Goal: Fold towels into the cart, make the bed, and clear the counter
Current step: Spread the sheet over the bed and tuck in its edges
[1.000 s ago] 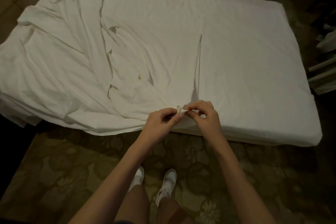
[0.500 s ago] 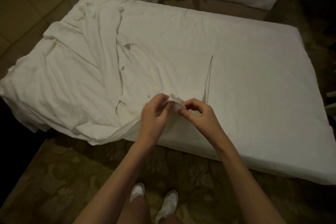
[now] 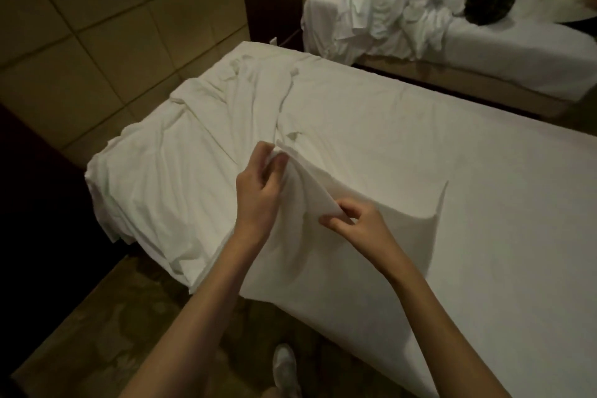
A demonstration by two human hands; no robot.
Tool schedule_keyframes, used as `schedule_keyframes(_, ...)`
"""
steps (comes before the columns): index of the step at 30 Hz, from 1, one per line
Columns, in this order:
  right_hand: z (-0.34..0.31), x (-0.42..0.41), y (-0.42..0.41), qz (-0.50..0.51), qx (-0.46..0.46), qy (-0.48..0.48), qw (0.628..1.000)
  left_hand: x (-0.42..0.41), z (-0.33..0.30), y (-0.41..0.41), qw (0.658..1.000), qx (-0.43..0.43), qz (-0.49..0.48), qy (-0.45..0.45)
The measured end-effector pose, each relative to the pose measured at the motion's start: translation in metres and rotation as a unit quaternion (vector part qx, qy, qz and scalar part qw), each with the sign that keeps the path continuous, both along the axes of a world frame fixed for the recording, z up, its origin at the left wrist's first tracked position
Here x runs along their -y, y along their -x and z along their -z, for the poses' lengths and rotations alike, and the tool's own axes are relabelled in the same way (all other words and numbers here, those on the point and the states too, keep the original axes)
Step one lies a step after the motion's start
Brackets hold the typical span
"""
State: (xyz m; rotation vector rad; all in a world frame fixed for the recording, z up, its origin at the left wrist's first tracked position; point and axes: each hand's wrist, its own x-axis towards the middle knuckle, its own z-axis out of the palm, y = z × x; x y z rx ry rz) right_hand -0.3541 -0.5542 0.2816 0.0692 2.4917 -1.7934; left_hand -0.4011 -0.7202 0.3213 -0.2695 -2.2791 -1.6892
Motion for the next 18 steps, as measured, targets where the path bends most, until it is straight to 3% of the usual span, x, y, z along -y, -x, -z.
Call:
schedule_keyframes(9,0.018,0.003,0.099,-0.014,0.029,-0.019,0.999,0.046,-0.032,0.095,0.994,-0.036,-0.101,-0.008)
schedule_keyframes(15,0.011,-0.002,0.171,0.005,-0.124,-0.097,0.987,0.066,-0.048,0.123,0.981,-0.046,-0.185,0.025)
schedule_keyframes(18,-0.002,0.011,0.208,-0.081,-0.205,-0.141,0.965,0.085,-0.058,0.124,0.961,-0.060,-0.270,0.029)
